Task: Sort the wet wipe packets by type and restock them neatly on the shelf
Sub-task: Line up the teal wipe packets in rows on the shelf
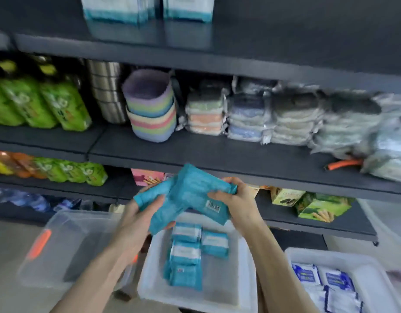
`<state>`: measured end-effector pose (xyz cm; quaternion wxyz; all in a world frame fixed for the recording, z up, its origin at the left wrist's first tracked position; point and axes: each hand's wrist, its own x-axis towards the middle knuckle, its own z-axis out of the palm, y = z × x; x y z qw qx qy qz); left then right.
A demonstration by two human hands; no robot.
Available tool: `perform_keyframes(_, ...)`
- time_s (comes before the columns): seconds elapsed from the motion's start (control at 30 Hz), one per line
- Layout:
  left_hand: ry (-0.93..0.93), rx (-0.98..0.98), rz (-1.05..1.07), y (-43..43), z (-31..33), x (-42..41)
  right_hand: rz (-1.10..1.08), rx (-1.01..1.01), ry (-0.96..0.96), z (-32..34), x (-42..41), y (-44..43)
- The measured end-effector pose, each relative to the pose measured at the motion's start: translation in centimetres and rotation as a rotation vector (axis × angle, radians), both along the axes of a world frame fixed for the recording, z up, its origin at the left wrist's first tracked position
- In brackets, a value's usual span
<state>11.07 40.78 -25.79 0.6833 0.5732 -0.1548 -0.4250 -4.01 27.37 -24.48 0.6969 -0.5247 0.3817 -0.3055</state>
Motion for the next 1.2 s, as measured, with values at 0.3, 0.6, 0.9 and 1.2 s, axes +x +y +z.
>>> perform_keyframes(0.3,-0.351,-0.431,0.193,-5.2,17.8,2.3,-0.086,-0.384,-0.301,17.8,5.7,-1.9)
perform_keyframes(0.6,-0.448,-0.635,0.034,-11.2,26.1,7.0,-0.129,-0.500,-0.360,25.2,15.3,-4.7)
perform_keyframes(0.9,-0.298,-0.456,-0.104,-17.8,26.3,18.2,-0.097,-0.222,-0.491,26.8,22.6,-9.3)
perform_keyframes(1.2,-0.179,-0.448,-0.207,-21.3,26.0,23.1,-0.067,-0.231,-0.250,27.1,23.2,-14.4)
